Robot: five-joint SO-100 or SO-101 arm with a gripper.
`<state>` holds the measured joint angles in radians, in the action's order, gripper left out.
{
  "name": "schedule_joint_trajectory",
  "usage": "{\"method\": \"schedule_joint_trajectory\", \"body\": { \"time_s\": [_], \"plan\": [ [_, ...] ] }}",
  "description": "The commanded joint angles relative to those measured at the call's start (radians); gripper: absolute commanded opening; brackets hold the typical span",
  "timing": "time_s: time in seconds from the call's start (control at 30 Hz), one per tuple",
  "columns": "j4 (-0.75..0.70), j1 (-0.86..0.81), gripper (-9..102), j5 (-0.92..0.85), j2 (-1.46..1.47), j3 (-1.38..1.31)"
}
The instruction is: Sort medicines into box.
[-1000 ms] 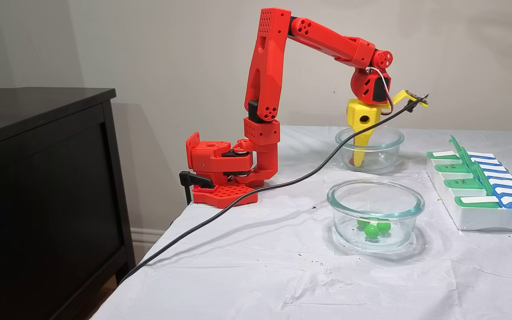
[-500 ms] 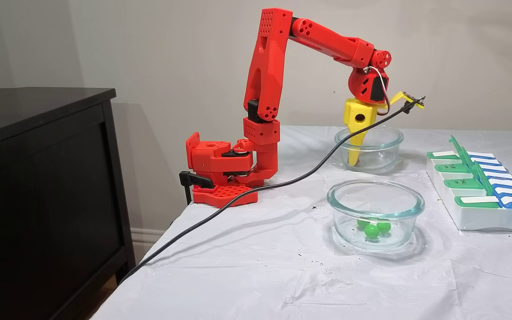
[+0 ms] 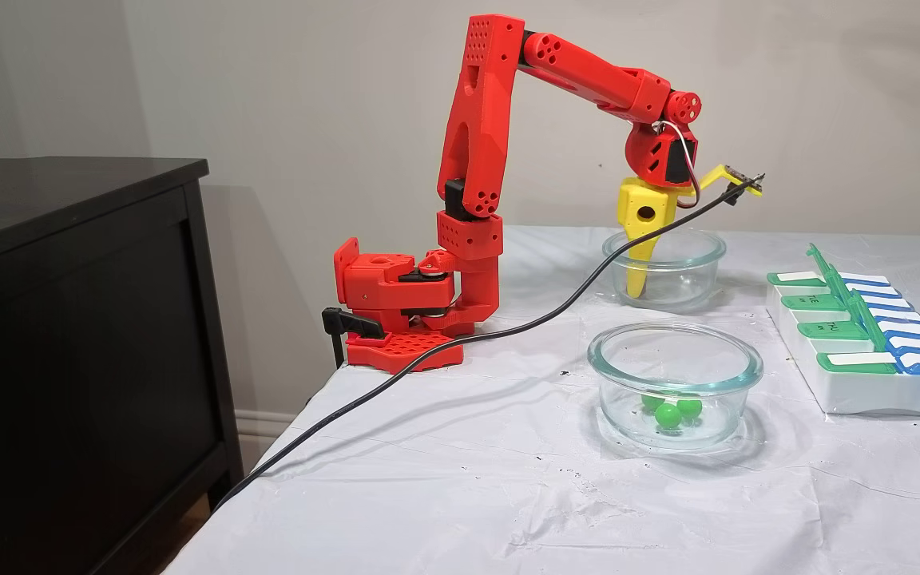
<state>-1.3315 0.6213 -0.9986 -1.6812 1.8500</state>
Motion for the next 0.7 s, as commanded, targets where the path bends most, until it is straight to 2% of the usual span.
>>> {"method": "schedule_joint_trajectory", "body": {
  "time_s": [0.0, 0.27, 0.4, 0.53, 0.67],
  "plan": [
    [0.003, -0.003, 0, 0.028, -0.051, 0.003],
    [0.078, -0.006, 0, 0.383, -0.295, -0.098],
    [0.184, -0.074, 0, 0.589, -0.434, -0.112],
    [0.201, -0.143, 0, 0.716, -0.499, -0.121],
    [0.272, -0.281, 0, 0.788, -0.563, -0.104]
  ]
}}
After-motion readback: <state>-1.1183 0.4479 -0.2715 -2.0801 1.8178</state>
